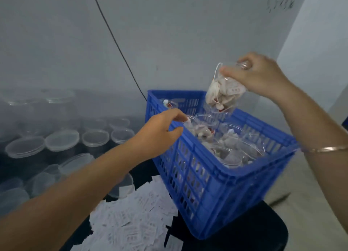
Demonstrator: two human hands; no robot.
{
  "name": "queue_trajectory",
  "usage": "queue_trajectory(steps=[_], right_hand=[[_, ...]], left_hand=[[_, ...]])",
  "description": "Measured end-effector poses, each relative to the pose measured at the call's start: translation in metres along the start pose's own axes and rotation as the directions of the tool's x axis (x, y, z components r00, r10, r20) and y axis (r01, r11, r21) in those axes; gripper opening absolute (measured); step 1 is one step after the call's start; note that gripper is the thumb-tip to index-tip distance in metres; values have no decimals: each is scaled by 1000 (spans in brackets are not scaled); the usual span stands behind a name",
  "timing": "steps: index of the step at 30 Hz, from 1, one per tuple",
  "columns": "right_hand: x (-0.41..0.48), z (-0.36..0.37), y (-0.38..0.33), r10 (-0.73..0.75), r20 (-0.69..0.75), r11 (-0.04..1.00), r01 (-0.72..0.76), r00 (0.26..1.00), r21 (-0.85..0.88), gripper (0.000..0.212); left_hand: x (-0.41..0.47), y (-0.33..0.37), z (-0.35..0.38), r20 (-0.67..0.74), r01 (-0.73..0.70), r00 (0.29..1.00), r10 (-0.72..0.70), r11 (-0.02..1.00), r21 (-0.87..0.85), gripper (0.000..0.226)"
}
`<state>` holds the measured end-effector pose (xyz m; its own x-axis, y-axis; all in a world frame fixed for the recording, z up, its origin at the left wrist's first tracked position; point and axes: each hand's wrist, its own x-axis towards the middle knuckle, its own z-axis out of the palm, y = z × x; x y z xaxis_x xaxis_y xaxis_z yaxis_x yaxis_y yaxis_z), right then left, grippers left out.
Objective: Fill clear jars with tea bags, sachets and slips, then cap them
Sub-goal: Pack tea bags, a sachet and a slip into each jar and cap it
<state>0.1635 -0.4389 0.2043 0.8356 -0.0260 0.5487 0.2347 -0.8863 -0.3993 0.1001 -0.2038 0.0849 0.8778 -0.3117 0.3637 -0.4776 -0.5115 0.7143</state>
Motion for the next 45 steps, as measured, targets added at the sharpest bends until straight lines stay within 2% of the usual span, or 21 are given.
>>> queue_trajectory(steps=[6, 8, 15, 19, 22, 26, 31, 33, 35, 38, 40, 45], right_hand=[[53, 75, 5, 107, 106, 990, -116, 989, 83, 80], [67, 98, 5, 115, 112, 989, -125, 987, 82, 81], [103, 156, 13, 155, 204, 988, -151, 967, -37, 89], [104, 178, 26, 215, 337, 975, -183, 917, -123, 61], [102, 191, 33, 249, 459, 968, -206, 853, -143, 60], [101, 196, 32, 237, 550, 967, -143, 801, -209, 66], [93, 201, 34, 245, 691, 959, -68, 680, -274, 82], [91, 202, 34, 238, 699, 961, -60, 674, -270, 86], [92, 201, 34, 203, 703, 973, -59, 682, -224, 72], [88, 200, 31, 145, 761, 988, -59, 632, -140, 42], [84, 203, 27, 137, 767, 988, -31, 627, -151, 41], [84, 206, 21, 147, 729, 979, 8, 668, -204, 52]], left_hand=[[33, -35, -12, -169, 122, 977, -126, 992, -34, 20], [36, -48, -17, -183, 148, 971, -153, 988, -40, 20], [61, -65, -9, -88, 163, 983, -162, 987, 4, 26], [72, -69, -1, -38, 144, 989, -142, 989, 40, 34], [76, -73, 3, -20, 156, 988, -155, 986, 59, 38], [76, -78, 7, 19, 171, 984, -176, 976, 134, 41], [75, -82, 10, 19, 152, 987, -157, 976, 153, 41], [74, -83, 10, 19, 144, 989, -149, 979, 146, 41], [73, -84, 10, 17, 133, 990, -137, 980, 145, 41], [71, -84, 10, 19, 118, 992, -121, 984, 136, 42], [70, -84, 10, 25, 112, 993, -116, 984, 136, 43], [64, -82, 8, 19, 100, 995, -103, 988, 115, 43]])
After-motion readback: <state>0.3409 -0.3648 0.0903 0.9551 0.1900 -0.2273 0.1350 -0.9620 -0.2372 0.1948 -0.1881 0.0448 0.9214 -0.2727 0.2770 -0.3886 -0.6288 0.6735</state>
